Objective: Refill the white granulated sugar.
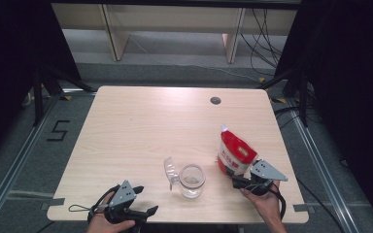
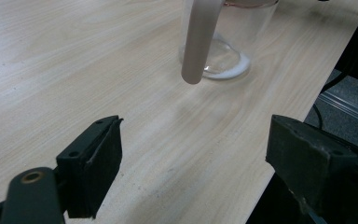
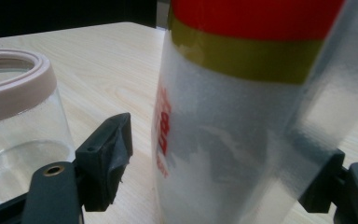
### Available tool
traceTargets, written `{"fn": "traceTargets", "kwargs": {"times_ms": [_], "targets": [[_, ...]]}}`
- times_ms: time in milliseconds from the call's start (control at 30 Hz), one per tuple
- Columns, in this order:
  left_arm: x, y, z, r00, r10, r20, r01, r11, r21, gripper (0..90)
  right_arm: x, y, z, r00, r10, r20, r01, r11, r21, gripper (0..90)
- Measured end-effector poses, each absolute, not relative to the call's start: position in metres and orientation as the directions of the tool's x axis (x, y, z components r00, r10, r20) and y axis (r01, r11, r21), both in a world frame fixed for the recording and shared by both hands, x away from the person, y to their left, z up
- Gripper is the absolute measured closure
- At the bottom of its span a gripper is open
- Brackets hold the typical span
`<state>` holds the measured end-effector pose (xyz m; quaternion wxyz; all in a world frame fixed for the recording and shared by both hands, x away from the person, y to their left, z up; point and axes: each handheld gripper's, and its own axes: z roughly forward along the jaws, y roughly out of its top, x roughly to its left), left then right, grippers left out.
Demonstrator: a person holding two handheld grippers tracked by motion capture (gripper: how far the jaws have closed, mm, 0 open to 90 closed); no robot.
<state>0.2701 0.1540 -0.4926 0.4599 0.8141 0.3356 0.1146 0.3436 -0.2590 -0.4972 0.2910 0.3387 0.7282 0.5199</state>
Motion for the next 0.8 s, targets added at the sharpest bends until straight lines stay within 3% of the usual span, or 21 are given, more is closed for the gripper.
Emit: {"fn": "traceTargets", "kwargs": {"times_ms": [800], "targets": [[0.2696,0.1528,-0.4939,0.751,0.647,-0.130,0.446,-0.352,0.823,18.1,0.3504,-0.2563,-0.5004,-0.624,0.782,-0.007,0.204,0.171,0.964,26.9]]}}
